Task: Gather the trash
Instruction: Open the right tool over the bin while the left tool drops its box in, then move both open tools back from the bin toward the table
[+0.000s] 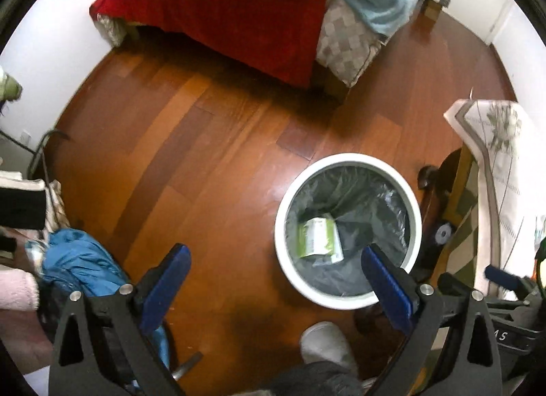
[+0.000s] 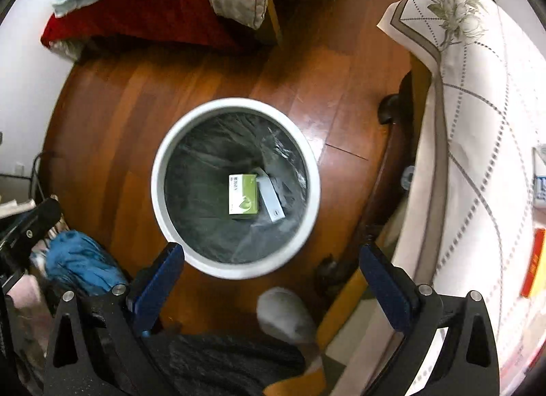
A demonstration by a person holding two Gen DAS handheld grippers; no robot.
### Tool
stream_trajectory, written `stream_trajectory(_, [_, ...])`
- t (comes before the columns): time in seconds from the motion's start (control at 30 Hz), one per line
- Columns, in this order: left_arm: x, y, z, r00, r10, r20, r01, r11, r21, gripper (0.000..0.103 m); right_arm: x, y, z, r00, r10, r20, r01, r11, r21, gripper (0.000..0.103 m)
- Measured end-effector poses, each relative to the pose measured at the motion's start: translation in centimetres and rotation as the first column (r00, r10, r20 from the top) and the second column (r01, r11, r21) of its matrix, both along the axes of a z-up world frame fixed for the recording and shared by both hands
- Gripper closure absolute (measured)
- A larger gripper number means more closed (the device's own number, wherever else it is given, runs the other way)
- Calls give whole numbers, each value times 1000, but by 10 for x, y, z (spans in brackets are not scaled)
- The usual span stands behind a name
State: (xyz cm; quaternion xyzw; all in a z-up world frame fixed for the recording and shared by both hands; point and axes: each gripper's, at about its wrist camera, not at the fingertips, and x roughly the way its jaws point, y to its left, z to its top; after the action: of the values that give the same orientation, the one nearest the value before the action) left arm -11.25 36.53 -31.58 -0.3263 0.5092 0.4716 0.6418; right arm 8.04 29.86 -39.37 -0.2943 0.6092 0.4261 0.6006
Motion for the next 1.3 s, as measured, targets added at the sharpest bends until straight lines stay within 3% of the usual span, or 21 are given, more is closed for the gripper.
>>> stream_trajectory(0.3, [0, -35, 29, 999, -31, 19, 31, 999, 16, 1, -10, -35, 33, 999, 8, 46, -9, 1000, 21, 0])
stream_trajectory(0.67, [-13, -80, 90, 997, -48, 60, 41, 994, 106, 1, -18, -83, 105, 998, -3, 66, -7, 988, 152, 0])
stream_trajectory(1.03, [-23, -131, 158, 992, -70, 102, 48, 978, 202, 1, -27, -140, 190, 998, 0, 67, -21, 948, 318, 0])
stream_trajectory(1.3, [-17, -165, 191, 991, -98, 94, 70, 960, 271, 1, -24, -181, 244, 1000, -13, 29, -1, 900, 437, 0])
